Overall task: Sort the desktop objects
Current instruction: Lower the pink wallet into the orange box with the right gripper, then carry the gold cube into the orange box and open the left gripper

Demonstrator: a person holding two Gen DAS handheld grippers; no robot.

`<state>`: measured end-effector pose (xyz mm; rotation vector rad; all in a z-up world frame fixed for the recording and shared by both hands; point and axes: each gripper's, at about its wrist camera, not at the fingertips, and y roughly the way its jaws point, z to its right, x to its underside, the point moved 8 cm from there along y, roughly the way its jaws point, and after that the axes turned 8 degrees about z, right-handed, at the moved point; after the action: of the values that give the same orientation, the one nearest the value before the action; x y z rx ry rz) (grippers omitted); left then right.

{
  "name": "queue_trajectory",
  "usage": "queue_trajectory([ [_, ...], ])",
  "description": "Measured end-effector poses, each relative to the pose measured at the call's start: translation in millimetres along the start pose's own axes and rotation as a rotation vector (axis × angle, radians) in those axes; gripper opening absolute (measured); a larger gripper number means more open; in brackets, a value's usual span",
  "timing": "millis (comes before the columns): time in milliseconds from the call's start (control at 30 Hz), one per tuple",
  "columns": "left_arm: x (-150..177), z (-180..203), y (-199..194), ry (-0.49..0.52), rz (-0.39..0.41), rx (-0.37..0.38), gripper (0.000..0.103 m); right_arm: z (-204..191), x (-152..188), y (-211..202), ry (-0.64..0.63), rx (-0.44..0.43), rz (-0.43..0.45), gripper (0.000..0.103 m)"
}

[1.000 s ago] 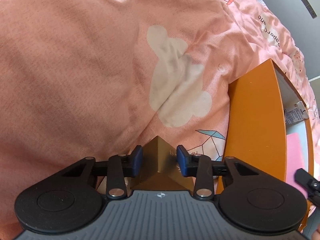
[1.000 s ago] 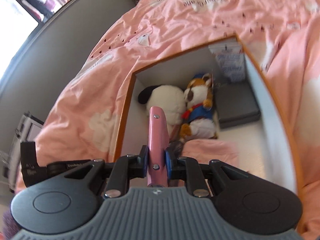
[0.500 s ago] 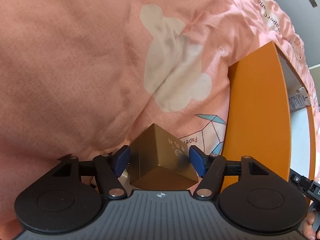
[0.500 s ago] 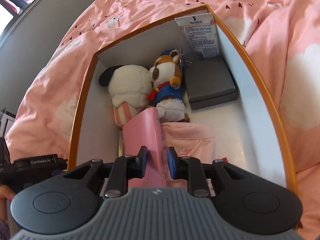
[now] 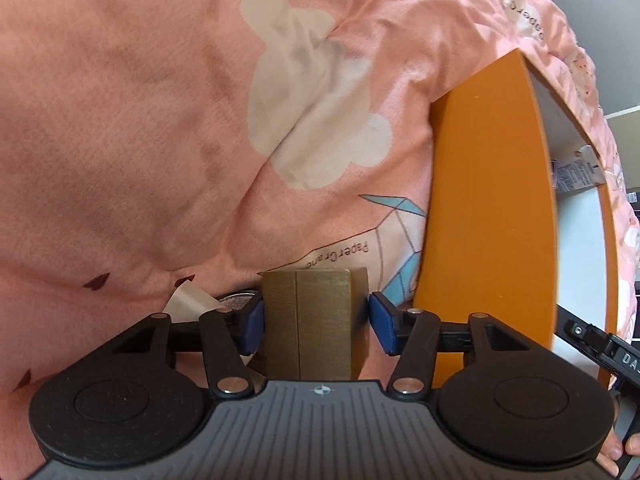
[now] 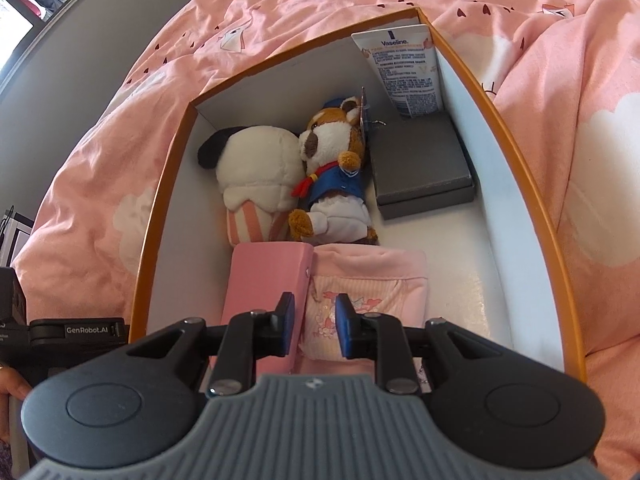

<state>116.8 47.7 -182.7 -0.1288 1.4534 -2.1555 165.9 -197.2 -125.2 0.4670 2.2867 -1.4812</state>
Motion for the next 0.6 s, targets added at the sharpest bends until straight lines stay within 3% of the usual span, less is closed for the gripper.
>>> queue_trajectory([
  [267,-14,22,-49,0.073,0.128,0.051,0.054,-11,7,19,-0.038,-0.045,-0.047,0.016],
  [467,-25,52,-78,0.137,0.201,0.107,0.054,-18,-2,26,-0.073,-0.056,-0.009,0.014],
  [600,-25,82,-95,0.23,0.222,0.157,0.054,-19,-5,26,-0.11,-0.054,-0.018,0.015],
])
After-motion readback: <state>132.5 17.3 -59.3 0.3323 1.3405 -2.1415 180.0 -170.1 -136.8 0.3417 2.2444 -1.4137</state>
